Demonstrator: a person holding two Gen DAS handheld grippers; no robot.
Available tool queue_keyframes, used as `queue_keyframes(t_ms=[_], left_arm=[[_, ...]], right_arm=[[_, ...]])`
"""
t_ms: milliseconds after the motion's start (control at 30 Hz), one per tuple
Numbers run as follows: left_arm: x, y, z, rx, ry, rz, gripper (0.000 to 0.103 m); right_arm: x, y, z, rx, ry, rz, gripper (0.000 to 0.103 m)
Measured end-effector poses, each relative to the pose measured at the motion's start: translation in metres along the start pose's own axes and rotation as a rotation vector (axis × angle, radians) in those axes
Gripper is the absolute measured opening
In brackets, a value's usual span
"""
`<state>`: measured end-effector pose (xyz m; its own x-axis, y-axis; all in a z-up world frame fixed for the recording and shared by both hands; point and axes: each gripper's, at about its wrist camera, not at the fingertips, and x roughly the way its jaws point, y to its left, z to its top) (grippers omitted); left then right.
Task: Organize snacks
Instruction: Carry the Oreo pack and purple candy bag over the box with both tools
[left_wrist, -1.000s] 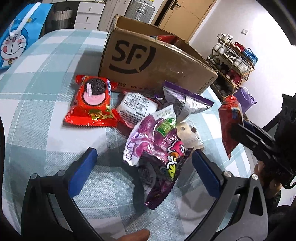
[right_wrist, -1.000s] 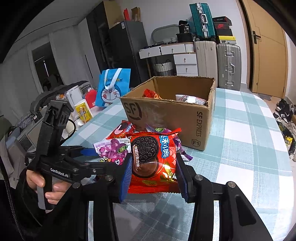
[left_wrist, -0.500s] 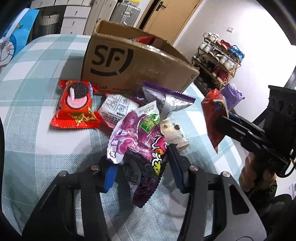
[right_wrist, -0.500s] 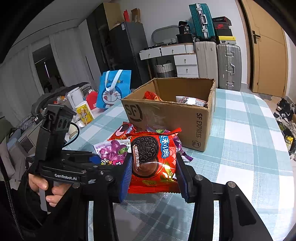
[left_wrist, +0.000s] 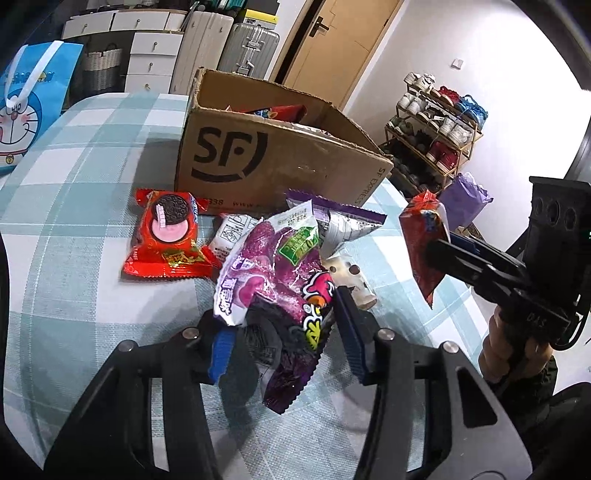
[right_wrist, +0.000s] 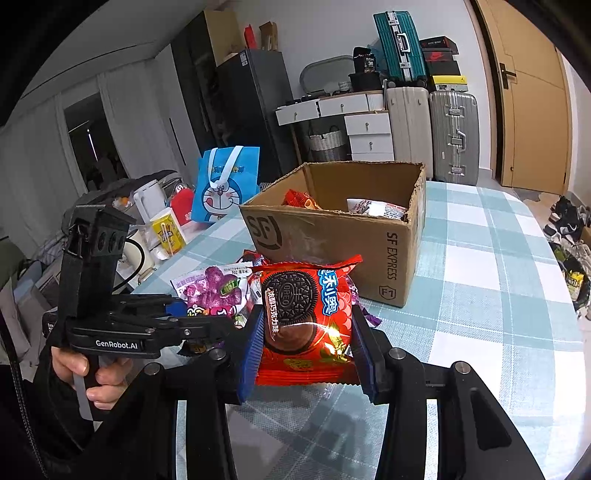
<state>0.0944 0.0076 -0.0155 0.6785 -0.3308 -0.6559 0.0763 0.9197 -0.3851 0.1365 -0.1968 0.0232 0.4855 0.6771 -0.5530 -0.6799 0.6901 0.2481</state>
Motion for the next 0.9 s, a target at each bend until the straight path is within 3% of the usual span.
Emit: queue_keyframes(t_ms=[900], left_arm=[[-0.0098, -0.0024, -0.0010, -0.009, -0.015, 0.023, 0.047]], right_arm=[[-0.0012, 0.0008, 0.0016, -0.001, -0.015, -0.002, 0.044]])
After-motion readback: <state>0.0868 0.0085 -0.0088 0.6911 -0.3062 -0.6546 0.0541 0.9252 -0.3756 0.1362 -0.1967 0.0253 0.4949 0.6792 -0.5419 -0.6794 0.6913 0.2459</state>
